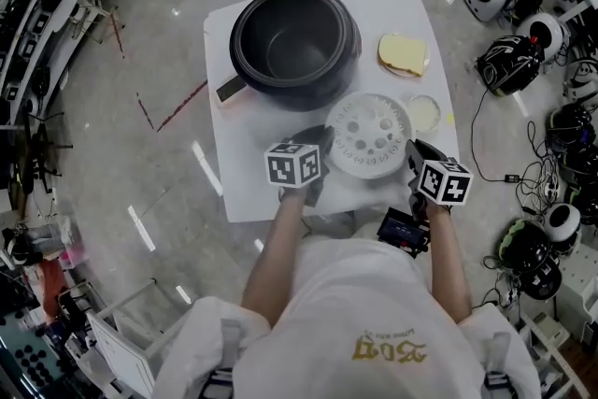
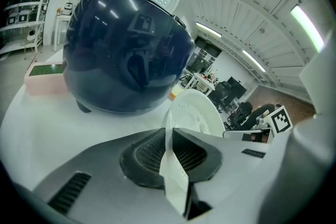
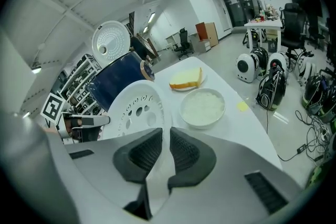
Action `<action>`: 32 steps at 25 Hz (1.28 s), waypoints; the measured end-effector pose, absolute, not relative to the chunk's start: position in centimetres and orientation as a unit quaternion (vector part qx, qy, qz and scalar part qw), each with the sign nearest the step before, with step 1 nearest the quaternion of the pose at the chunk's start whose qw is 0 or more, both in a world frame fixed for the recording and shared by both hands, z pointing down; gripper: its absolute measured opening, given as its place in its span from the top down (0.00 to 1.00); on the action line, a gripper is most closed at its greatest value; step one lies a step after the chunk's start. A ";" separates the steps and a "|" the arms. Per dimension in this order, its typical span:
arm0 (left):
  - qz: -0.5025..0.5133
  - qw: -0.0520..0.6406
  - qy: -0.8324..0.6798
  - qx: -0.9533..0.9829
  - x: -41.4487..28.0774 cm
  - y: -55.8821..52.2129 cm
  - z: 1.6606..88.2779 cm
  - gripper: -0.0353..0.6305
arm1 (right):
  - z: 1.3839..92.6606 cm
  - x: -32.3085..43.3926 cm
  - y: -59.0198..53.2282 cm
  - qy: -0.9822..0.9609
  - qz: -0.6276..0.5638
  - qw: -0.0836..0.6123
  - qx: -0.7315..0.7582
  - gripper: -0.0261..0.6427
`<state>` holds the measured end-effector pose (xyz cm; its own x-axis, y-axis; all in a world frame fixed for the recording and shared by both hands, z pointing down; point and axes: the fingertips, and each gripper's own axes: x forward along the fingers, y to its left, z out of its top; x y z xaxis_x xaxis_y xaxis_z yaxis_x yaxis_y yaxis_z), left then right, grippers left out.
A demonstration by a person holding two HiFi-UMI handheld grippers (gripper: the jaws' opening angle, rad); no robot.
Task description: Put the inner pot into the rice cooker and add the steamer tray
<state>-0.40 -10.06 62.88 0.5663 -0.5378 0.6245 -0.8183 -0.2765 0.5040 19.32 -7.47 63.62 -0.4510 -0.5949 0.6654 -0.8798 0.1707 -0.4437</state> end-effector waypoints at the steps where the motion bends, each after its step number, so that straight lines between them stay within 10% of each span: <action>1: 0.167 0.414 -0.433 0.783 -0.3 -10.1 62.6 0.86 | 63.2 19.4 -7.6 -0.747 0.409 0.169 0.496 0.88; 32: 0.055 0.337 -0.411 0.845 0.3 -13.6 49.1 0.87 | 50.0 20.4 -12.5 -0.793 0.320 0.081 0.512 0.89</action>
